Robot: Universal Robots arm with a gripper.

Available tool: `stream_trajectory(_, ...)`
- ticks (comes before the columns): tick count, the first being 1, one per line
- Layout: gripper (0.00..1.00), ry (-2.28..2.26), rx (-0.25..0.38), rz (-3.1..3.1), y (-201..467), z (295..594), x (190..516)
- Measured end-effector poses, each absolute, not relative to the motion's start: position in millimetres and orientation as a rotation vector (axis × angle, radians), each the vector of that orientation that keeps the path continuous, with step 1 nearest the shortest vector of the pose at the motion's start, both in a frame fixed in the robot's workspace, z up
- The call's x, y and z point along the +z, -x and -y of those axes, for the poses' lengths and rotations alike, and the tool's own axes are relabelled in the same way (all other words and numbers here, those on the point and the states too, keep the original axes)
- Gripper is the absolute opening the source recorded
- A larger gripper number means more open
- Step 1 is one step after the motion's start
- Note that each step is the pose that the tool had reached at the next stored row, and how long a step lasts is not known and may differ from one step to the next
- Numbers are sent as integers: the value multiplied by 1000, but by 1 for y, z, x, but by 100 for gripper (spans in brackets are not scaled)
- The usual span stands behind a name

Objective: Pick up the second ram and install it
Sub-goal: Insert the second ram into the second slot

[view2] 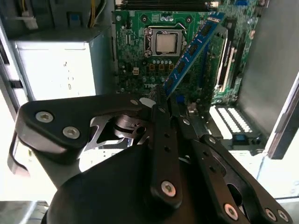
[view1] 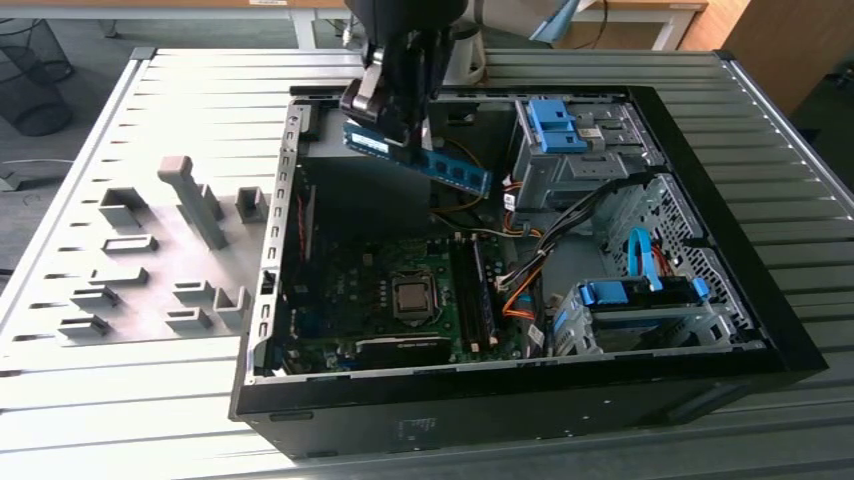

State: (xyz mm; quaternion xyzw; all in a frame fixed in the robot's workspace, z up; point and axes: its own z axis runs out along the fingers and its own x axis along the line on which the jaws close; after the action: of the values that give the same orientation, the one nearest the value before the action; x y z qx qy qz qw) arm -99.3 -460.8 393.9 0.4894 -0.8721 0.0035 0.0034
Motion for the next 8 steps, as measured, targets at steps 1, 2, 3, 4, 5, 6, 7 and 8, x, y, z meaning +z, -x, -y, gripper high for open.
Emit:
stream_trajectory(1,14,-1510,11,2747,99,461,393)
stream_trajectory(2,14,-1485,11,2761,99,461,393)
stream_trajectory(3,14,-1460,11,2774,99,461,393)
stream_trajectory(4,14,-1433,10,2788,99,461,392)
stream_trajectory(5,14,-1407,10,2801,99,461,392)
stream_trajectory(6,14,-1382,10,2813,99,461,391)
stream_trajectory(7,14,-1358,10,2825,99,461,391)
stream_trajectory(8,14,-1335,10,2835,99,461,391)
